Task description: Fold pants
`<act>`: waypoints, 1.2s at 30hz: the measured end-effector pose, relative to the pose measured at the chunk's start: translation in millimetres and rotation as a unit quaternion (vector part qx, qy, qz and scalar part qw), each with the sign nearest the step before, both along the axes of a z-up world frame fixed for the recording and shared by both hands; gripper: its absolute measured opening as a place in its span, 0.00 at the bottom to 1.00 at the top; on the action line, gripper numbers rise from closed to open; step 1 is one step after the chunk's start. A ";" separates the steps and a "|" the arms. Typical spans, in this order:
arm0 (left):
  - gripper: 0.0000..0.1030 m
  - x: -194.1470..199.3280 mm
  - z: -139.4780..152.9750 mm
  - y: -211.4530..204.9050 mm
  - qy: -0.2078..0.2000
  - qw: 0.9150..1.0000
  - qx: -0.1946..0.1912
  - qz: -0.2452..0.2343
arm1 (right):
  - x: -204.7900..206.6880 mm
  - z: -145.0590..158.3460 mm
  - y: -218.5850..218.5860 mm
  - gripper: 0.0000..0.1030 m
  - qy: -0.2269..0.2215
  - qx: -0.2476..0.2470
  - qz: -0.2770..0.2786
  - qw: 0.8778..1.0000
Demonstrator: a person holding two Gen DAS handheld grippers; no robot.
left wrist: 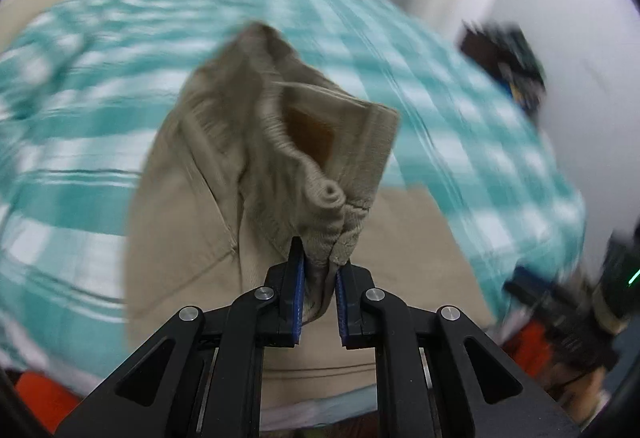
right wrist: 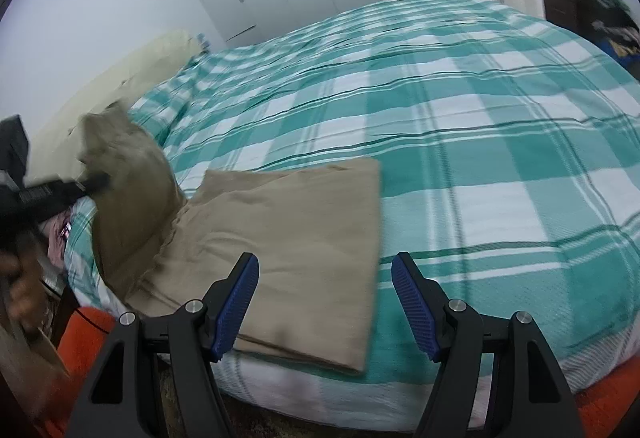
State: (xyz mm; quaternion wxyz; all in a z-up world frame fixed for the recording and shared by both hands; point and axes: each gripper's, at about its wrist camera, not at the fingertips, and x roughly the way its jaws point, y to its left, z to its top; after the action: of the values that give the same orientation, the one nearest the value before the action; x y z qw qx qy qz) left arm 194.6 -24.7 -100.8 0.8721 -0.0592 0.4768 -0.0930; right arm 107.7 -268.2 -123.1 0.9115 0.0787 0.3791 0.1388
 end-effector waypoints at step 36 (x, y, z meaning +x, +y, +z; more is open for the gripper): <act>0.61 -78.8 -42.1 109.9 -0.033 0.994 0.026 0.098 | 82.8 -10.0 113.8 0.09 0.101 0.025 0.081 0.991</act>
State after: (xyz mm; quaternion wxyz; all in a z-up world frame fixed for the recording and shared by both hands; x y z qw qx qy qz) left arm 115.9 85.2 -142.9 0.8936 -0.0797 0.4417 0.0029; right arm 190.5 -154.4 -133.1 0.8519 0.0840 0.4711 0.2129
